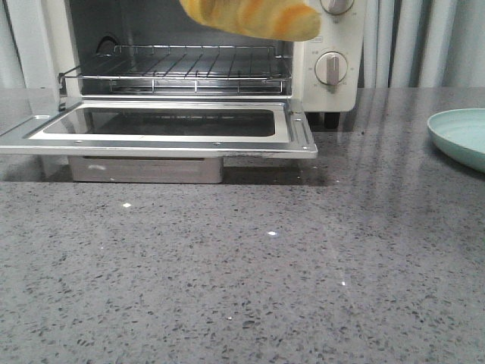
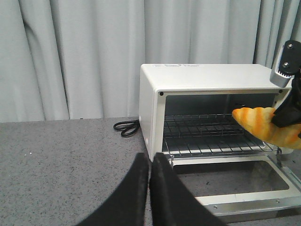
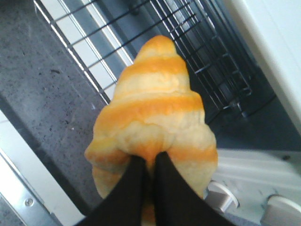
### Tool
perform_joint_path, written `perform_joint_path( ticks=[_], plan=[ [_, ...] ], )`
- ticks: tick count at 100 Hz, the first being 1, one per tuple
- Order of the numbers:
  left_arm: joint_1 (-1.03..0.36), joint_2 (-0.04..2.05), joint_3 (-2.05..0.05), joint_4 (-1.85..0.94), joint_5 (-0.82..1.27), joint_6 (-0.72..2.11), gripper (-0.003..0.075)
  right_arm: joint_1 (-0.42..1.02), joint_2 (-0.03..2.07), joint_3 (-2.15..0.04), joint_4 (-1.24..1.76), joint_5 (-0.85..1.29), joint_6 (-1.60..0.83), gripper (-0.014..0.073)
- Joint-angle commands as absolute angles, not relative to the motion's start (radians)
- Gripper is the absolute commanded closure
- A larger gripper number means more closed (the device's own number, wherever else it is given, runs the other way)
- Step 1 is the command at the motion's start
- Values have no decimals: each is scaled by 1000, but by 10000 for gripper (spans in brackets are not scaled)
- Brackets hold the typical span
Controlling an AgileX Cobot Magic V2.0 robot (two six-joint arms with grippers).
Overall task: Put bread in oven
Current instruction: 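Carry the croissant with the right gripper into the open oven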
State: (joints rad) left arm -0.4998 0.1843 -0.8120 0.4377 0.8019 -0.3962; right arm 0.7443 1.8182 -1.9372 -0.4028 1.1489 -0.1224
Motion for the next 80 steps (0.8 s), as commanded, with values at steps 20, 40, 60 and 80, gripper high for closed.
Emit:
perform_joint_path(
  ticks=[20, 40, 60, 80],
  plan=[
    [-498, 202, -831, 446, 724, -397, 742, 742, 1822, -1971, -495, 1027, -128, 661],
    [-498, 202, -831, 446, 724, -397, 742, 742, 1837, -1971, -495, 954, -128, 661],
    [-498, 202, -831, 446, 724, -397, 742, 742, 1837, -1971, -495, 877, -128, 661],
    [-498, 202, -831, 446, 724, -397, 742, 742, 1839, -1971, -497, 825, -128, 661]
  ],
)
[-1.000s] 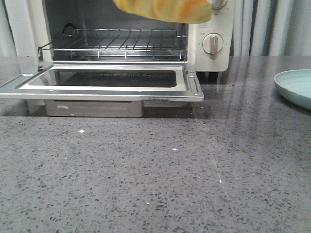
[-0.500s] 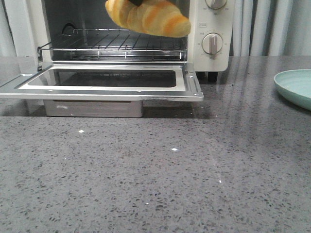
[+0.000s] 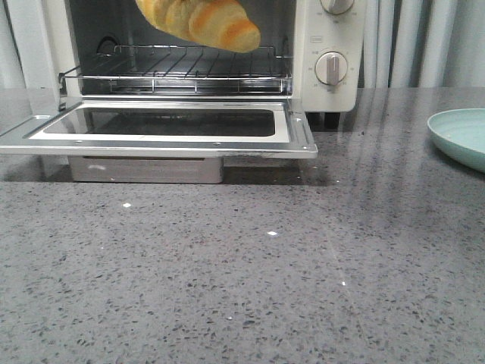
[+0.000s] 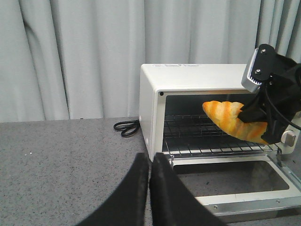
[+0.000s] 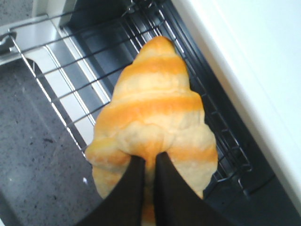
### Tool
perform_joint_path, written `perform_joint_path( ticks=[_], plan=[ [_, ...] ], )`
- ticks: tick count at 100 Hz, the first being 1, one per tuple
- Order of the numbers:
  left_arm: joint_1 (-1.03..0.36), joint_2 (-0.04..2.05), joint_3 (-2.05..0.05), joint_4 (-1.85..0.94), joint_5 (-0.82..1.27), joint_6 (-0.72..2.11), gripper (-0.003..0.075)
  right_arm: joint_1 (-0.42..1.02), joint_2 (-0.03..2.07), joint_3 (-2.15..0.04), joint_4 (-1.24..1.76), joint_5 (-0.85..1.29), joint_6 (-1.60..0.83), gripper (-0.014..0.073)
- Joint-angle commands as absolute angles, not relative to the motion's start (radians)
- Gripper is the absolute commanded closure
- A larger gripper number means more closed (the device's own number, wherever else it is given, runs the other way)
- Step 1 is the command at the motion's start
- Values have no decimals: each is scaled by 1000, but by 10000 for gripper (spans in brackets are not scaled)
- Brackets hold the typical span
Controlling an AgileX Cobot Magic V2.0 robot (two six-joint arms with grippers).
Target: Put bread in oven
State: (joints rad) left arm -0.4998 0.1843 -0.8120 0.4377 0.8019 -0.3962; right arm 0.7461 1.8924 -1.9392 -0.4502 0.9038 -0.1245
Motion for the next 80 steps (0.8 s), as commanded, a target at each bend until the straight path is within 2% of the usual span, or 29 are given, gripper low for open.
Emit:
perform_joint_path(
  ticks=[1, 80],
  plan=[
    [-498, 202, -831, 446, 724, -397, 742, 742, 1842, -1971, -497, 821, -128, 661],
    [-498, 202, -831, 446, 724, -397, 742, 737, 1947, -1971, -632, 748, -128, 661]
  ],
)
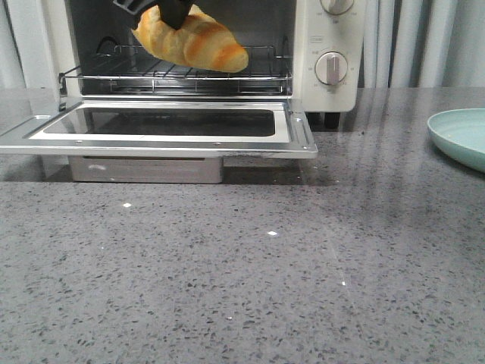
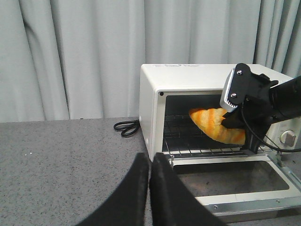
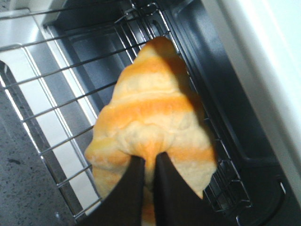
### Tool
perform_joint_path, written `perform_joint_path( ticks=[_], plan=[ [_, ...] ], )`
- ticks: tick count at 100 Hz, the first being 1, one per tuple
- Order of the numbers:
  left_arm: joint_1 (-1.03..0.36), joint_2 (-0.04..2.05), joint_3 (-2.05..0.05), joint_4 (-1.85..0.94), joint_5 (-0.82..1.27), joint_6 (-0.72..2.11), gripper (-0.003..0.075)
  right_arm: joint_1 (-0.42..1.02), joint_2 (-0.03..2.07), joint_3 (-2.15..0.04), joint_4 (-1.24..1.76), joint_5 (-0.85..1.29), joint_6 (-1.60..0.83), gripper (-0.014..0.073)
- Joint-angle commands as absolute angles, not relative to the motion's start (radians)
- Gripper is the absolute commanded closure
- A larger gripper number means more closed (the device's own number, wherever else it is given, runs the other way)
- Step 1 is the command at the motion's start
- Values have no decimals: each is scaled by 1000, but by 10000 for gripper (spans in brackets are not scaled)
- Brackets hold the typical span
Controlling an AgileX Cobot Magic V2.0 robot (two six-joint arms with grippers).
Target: Put bread in oven
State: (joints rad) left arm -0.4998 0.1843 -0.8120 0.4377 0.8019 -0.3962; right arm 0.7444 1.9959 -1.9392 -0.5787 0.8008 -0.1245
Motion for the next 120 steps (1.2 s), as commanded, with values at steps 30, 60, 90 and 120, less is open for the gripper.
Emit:
perform_joint_path(
  ticks=[30, 60, 90, 120],
  plan=[
    [-498, 202, -831, 446, 724, -397, 742, 737, 1956, -1971, -632, 749, -128, 314],
    [-498, 202, -831, 446, 728, -397, 742, 737, 1951, -1971, -632, 728, -128, 148],
    [-498, 171, -831, 463, 778, -397, 742, 781, 1945, -2055, -621, 825, -116, 148],
    [-464, 30, -831, 450, 817, -397, 742, 853, 1936, -2092, -619, 933, -86, 148]
  ],
)
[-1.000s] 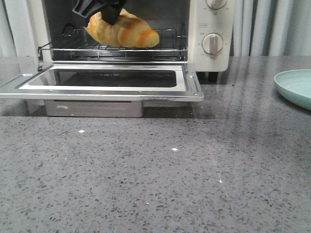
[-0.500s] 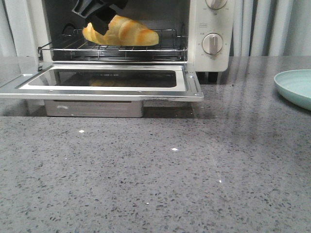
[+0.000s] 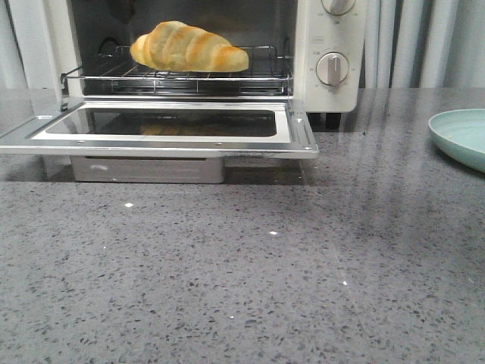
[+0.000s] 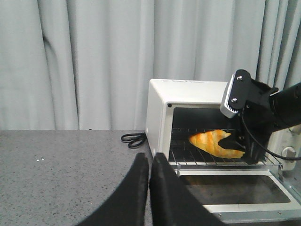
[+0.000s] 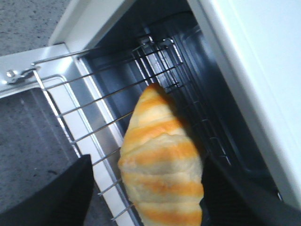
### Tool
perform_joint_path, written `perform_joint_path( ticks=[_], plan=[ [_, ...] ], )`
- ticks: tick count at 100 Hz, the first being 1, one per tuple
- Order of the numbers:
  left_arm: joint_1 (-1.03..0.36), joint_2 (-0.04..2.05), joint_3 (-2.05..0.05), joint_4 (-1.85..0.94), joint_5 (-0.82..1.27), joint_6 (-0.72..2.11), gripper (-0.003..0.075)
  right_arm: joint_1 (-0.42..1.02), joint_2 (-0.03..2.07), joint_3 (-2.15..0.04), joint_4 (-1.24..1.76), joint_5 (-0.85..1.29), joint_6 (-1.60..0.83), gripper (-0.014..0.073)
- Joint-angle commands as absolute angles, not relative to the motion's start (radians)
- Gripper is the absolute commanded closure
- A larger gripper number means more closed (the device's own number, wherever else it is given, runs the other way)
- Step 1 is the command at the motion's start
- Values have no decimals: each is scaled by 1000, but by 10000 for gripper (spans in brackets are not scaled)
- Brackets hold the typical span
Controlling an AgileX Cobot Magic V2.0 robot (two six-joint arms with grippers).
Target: Put bread in oven
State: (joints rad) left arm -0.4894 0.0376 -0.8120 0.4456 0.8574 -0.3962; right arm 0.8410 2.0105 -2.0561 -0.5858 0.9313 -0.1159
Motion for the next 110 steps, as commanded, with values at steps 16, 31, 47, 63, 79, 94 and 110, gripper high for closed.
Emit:
perform_joint_path(
  ticks=[16, 31, 47, 63, 79, 94, 110],
  plan=[
    [-354, -15, -831, 435, 845, -389, 742, 880, 1913, -2092, -619, 1026, -68, 148],
    [-218, -28, -813, 347, 791, -280, 742, 905, 1871, -2092, -614, 1114, -66, 161],
    [-95, -28, -750, 161, 695, -139, 742, 939, 1823, -2092, -609, 1206, -66, 223],
    [-47, -28, -658, 39, 609, -76, 742, 962, 1783, -2092, -593, 1297, -64, 284],
    [-46, -28, -574, -20, 524, -76, 742, 961, 1750, -2092, -555, 1314, -64, 406],
    [-46, -28, -477, -18, 408, -76, 742, 961, 1715, -2092, -534, 1314, -64, 529],
    [-46, -28, -370, -15, 349, -76, 741, 958, 1695, -2090, -534, 1314, -64, 647]
  ],
)
